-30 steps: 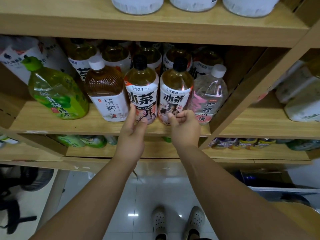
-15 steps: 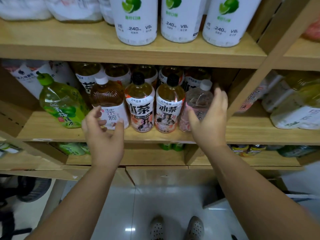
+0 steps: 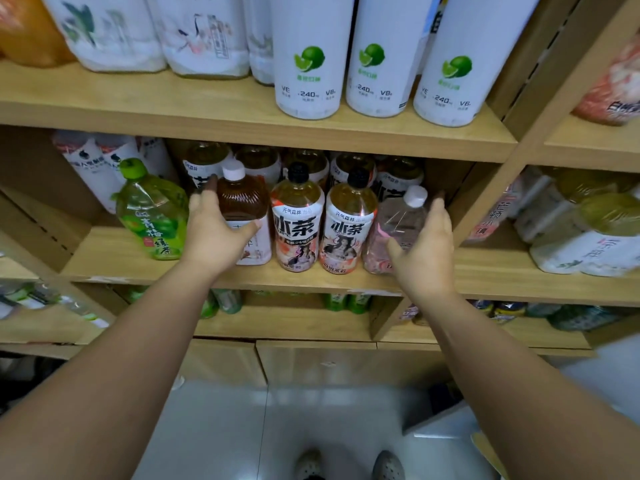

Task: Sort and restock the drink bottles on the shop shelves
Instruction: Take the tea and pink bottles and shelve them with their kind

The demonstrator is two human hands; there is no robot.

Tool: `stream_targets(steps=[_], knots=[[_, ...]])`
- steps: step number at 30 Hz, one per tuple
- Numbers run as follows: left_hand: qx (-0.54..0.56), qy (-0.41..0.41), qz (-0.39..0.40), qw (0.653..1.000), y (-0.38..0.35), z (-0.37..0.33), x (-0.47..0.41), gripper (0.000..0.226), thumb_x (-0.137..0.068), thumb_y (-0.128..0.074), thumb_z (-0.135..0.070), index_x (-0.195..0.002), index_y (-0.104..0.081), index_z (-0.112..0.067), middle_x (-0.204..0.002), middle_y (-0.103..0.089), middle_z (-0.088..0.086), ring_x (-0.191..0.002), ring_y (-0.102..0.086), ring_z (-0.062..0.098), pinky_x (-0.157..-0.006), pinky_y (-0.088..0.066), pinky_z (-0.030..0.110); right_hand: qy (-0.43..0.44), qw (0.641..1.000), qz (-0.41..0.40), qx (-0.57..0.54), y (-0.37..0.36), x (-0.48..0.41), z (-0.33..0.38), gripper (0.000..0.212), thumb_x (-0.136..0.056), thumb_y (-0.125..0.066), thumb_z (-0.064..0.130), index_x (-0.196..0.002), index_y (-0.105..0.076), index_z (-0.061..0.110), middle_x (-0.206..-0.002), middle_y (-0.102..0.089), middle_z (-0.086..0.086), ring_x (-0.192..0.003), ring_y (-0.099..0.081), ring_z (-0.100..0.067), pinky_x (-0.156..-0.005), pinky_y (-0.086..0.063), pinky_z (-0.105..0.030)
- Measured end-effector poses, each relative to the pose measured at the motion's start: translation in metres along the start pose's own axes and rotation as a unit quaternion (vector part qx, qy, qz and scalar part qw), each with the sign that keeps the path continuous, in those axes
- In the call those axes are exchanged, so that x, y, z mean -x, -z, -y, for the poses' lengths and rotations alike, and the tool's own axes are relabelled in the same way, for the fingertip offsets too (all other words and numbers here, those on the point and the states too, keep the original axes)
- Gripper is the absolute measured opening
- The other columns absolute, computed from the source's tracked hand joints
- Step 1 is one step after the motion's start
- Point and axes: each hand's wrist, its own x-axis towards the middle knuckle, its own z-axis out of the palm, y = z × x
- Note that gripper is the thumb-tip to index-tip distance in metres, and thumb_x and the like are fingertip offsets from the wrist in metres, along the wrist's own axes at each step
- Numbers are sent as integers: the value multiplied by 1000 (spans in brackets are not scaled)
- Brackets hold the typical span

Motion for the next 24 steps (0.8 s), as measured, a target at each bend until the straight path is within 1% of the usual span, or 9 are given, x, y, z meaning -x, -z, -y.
stream_targets(steps=[3, 5, 7, 10, 14, 17, 20, 22, 24], knots=[[-37, -19, 6, 999, 6, 3, -3, 89, -79, -86, -24, -151, -35, -14, -138, -42, 13, -130, -49, 32, -109, -42, 39, 24, 999, -26, 30, -3, 7, -4, 92, -86, -81, 22, -159, -26, 10, -150, -36, -9, -141, -36, -26, -117, -33, -36], [-23, -17, 15, 999, 9, 4, -5, 85, -77, -88, -24, -145, -38, -15, -138, -45, 12, -129, -52, 32, -110, -44, 45, 37, 998, -41, 27, -4, 9, -4, 79, -83, -84, 20, -149, -42, 12, -141, -40, -9, -134, -42, -28, -113, -39, -38], [4, -8, 23, 1000, 13, 5, -7, 83, -75, -90, -23, -141, -39, -16, -138, -52, 9, -128, -55, 29, -107, -48, 47, 37, 998, -42, 9, -3, 10, -3, 72, -80, -85, 17, -142, -48, 12, -139, -41, -8, -131, -46, -28, -112, -40, -38], [21, 4, 24, 999, 18, 7, -6, 82, -74, -91, -21, -137, -38, -15, -136, -58, 9, -126, -57, 27, -104, -50, 45, 35, 999, -18, -16, 0, 12, -6, 77, -77, -88, 20, -140, -44, 13, -143, -44, -7, -135, -46, -26, -114, -42, -43], [24, 1, 15, 1000, 22, 17, -4, 87, -73, -92, -23, -142, -39, -17, -141, -54, 8, -131, -54, 25, -109, -47, 44, 32, 998, 33, -43, 6, 22, -10, 89, -75, -90, 30, -148, -38, 20, -154, -46, -5, -146, -40, -24, -118, -39, -48], [-15, -10, 0, 1000, 21, 21, 3, 90, -76, -89, -24, -150, -38, -14, -147, -44, 12, -136, -45, 27, -112, -37, 36, 67, 997, 38, -8, 11, 22, -11, 89, -76, -89, 30, -149, -42, 12, -154, -46, -8, -147, -38, -26, -122, -31, -43], [23, 9, 1, 1000, 18, 24, 10, 88, -79, -87, -26, -149, -35, -23, -147, -49, 7, -133, -51, 25, -111, -44, 43, 58, 996, 63, 37, 12, 16, -10, 98, -71, -92, 34, -151, -40, 12, -158, -42, -7, -148, -37, -25, -122, -27, -37], [47, 15, 10, 999, 16, 25, 13, 87, -79, -87, -27, -148, -33, -28, -145, -54, 4, -130, -55, 22, -107, -48, 44, 57, 995, 69, 42, 12, 13, -10, 99, -63, -97, 31, -146, -45, 16, -152, -48, -5, -142, -43, -24, -121, -34, -41], [55, 8, 4, 998, 15, 24, 17, 86, -78, -87, -25, -147, -35, -28, -144, -55, 2, -129, -55, 20, -107, -48, 42, 69, 995, 68, 37, 13, 11, -12, 91, -60, -98, 28, -138, -50, 20, -139, -55, 0, -131, -51, -21, -111, -44, -40]])
